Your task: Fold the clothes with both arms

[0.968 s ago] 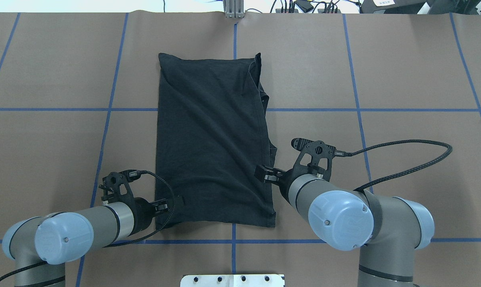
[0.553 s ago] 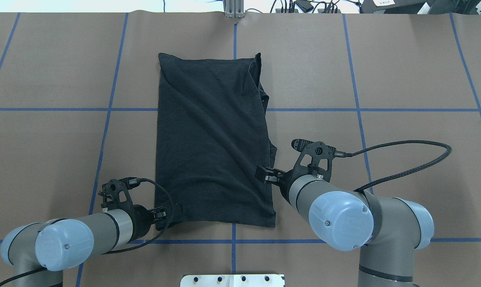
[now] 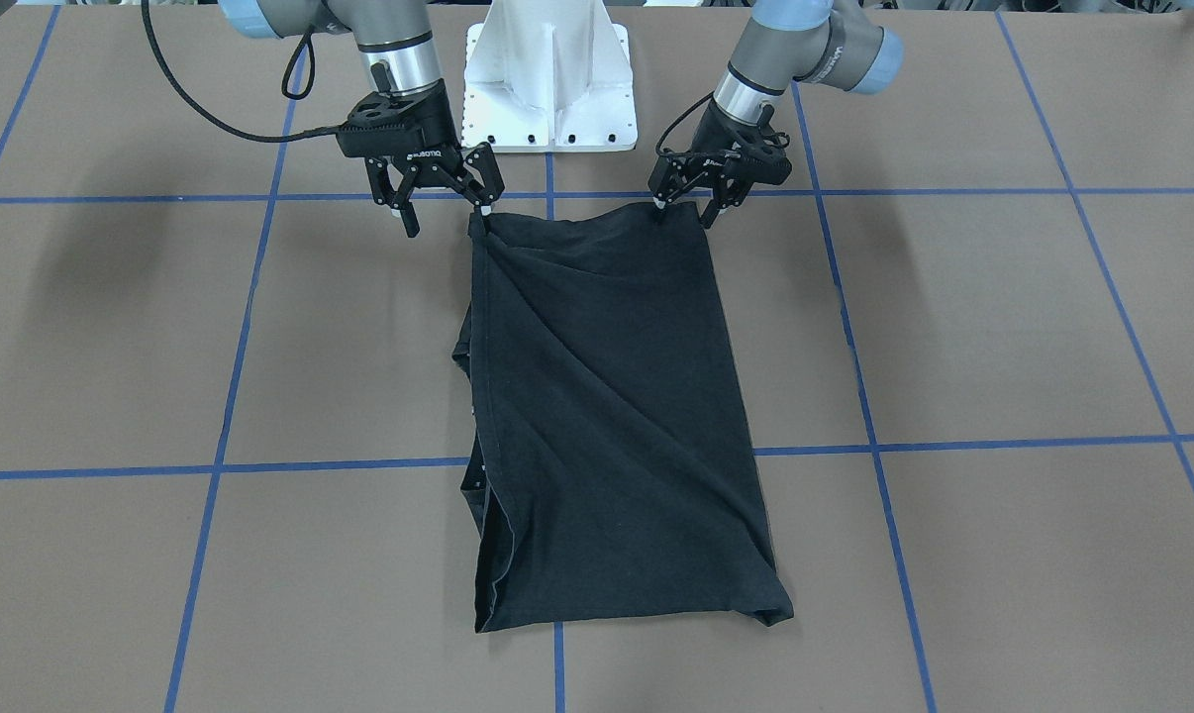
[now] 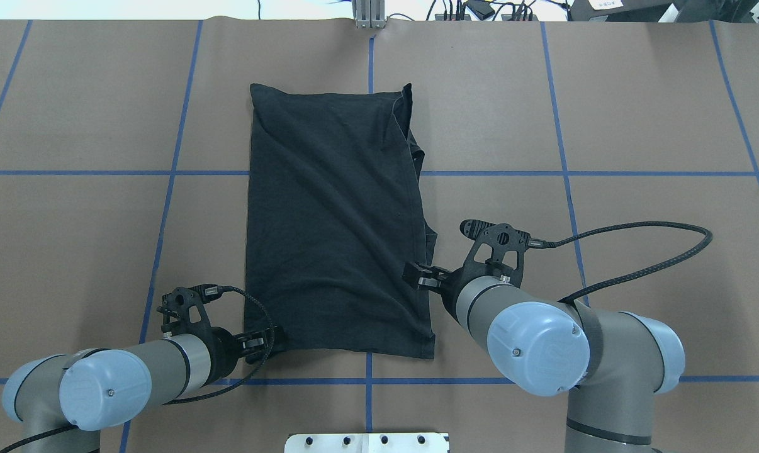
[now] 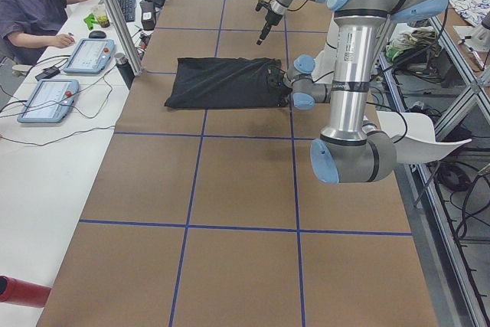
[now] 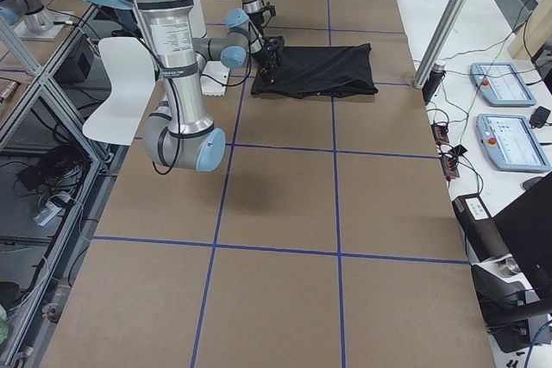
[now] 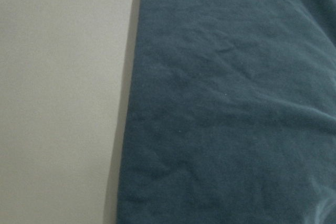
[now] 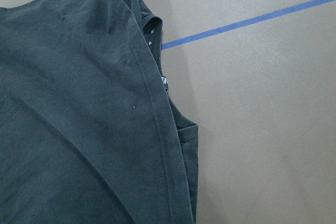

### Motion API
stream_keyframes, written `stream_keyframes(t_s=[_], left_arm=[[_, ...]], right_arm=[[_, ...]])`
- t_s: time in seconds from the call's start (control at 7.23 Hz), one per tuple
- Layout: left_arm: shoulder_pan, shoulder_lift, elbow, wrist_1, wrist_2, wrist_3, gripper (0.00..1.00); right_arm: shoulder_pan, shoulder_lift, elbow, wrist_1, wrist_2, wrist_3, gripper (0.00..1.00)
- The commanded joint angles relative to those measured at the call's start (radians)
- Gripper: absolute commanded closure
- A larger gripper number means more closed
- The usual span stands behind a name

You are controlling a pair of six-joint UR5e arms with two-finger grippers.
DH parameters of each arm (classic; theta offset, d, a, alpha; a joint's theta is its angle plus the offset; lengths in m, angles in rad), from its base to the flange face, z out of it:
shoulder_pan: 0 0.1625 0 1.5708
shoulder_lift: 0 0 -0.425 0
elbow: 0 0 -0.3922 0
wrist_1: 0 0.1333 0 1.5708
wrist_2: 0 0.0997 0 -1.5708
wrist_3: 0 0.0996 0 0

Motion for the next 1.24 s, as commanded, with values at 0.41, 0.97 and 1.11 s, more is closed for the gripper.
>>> stream_keyframes(t_s=[0.41,0.97,1.11], left_arm=[[0.004,0.000,-0.003,0.017,0.000,0.000,0.91],[0.004,0.000,-0.010,0.018,0.000,0.000,1.00],[0.004,0.000,-0.012,0.018,0.000,0.000,1.00]], right_arm=[[-0.002,0.002,-0.023,0.000,0.000,0.000,0.00],[-0.008,0.011,-0.119,0.008,-0.031,-0.008,0.00],[-0.014,0.022,-0.139,0.008,-0.047,-0.006,0.00]])
